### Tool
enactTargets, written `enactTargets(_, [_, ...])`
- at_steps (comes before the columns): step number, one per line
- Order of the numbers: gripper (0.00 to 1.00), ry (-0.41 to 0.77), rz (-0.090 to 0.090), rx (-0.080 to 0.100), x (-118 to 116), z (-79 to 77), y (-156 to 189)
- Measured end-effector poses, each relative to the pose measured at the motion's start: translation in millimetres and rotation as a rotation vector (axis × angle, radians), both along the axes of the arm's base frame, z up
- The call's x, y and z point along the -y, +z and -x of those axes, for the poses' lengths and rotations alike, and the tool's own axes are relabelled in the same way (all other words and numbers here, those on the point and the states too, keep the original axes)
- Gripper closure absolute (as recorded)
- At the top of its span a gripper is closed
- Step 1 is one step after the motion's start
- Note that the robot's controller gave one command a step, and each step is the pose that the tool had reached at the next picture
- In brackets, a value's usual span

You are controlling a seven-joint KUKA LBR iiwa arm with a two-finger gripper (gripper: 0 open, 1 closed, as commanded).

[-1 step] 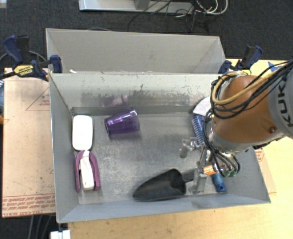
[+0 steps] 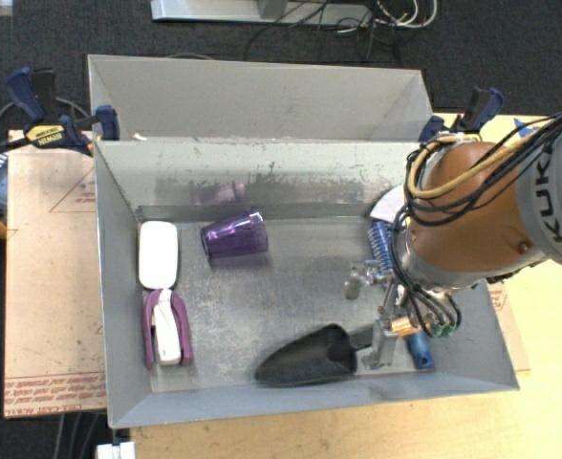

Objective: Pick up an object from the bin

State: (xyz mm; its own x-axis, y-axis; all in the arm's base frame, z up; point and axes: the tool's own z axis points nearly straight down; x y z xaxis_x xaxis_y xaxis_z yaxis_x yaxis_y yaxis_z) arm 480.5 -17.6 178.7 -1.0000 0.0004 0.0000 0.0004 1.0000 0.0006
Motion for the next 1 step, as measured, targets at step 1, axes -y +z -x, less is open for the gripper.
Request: enactTargets(1, [0.00,-0.133,-0.001,-0.002,11.2,-3.4,-69.3])
